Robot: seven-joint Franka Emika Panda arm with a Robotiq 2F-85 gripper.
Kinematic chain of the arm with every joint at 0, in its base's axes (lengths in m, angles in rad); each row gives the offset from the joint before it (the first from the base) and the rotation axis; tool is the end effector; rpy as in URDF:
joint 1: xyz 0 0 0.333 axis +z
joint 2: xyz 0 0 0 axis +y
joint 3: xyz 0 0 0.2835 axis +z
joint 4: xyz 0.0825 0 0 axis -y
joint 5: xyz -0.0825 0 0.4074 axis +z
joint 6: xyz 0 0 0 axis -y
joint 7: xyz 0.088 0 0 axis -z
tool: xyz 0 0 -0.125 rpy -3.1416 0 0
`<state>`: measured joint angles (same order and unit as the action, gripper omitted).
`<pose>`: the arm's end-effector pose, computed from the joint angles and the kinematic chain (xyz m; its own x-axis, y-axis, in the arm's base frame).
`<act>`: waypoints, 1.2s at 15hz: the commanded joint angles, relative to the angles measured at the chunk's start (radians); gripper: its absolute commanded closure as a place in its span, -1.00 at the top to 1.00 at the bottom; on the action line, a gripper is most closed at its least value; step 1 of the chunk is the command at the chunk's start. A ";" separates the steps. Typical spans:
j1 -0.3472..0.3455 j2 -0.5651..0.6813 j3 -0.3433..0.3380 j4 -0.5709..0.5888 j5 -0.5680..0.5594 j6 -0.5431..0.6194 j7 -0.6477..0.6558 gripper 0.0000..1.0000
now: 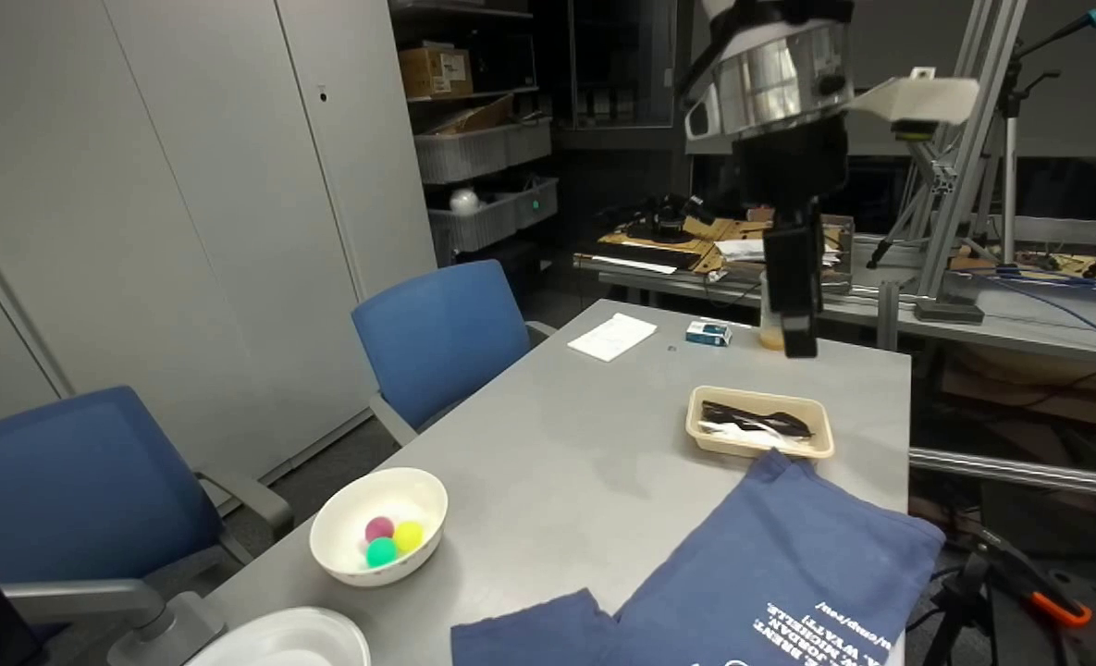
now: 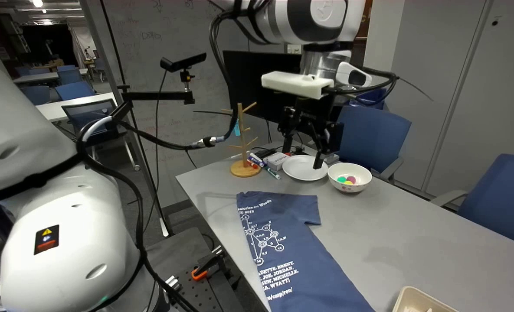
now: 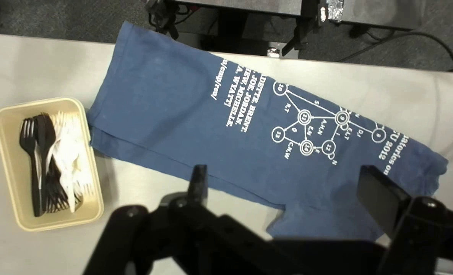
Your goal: Fold the T-sheet on the table
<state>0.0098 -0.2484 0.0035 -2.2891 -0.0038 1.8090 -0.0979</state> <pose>0.4678 0.0058 0.3753 0.9671 0.1112 -0.2290 0.1100 -0.9938 -0.0182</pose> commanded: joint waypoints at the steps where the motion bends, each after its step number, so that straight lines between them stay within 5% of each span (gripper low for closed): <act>1: 0.009 0.023 0.009 -0.009 -0.013 0.010 0.001 1.00; 12: 0.060 0.170 0.065 0.012 -0.070 0.060 -0.078 1.00; 18: 0.134 0.352 0.147 0.039 -0.070 0.265 -0.193 1.00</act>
<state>0.1163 0.0066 0.1261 -2.2983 -0.0567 1.9915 -0.2276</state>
